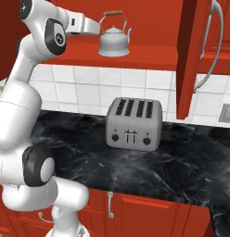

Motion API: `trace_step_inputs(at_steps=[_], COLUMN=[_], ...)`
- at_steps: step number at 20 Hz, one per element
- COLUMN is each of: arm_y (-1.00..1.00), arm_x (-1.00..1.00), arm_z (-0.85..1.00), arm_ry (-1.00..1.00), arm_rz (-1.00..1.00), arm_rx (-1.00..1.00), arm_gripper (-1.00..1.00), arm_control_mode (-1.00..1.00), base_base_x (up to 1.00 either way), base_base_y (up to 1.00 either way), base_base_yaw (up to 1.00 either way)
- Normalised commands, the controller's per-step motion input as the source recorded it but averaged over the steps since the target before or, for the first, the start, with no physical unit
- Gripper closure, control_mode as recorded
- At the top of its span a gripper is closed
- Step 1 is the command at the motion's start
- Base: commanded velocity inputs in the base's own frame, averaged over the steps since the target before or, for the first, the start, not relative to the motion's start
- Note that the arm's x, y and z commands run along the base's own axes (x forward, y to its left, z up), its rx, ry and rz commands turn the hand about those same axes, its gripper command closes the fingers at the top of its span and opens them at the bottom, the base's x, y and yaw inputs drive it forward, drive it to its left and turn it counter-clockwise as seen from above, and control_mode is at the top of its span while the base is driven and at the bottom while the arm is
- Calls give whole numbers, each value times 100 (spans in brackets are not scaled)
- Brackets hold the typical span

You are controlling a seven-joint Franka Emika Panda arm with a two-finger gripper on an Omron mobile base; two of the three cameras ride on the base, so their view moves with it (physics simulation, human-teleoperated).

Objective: Open the cabinet, pick the kettle from the cabinet, and place it in the sink.

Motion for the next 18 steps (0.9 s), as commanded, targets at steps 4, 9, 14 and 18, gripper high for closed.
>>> trace_step_inputs(at_steps=[4,9,14,18], arm_y=[-7,0,0,0], arm_x=[47,39,40,38], arm_z=[17,-4,-8,-8], arm_ry=[9,0,0,0], arm_rz=[0,0,0,0], arm_rx=[0,0,0,0], arm_gripper=[-100,-100,-100,-100], arm_control_mode=[-100,-100,-100,-100], base_base_x=[0,0,0,0], base_base_y=[0,0,0,0], base_base_yaw=[0,0,0,0])
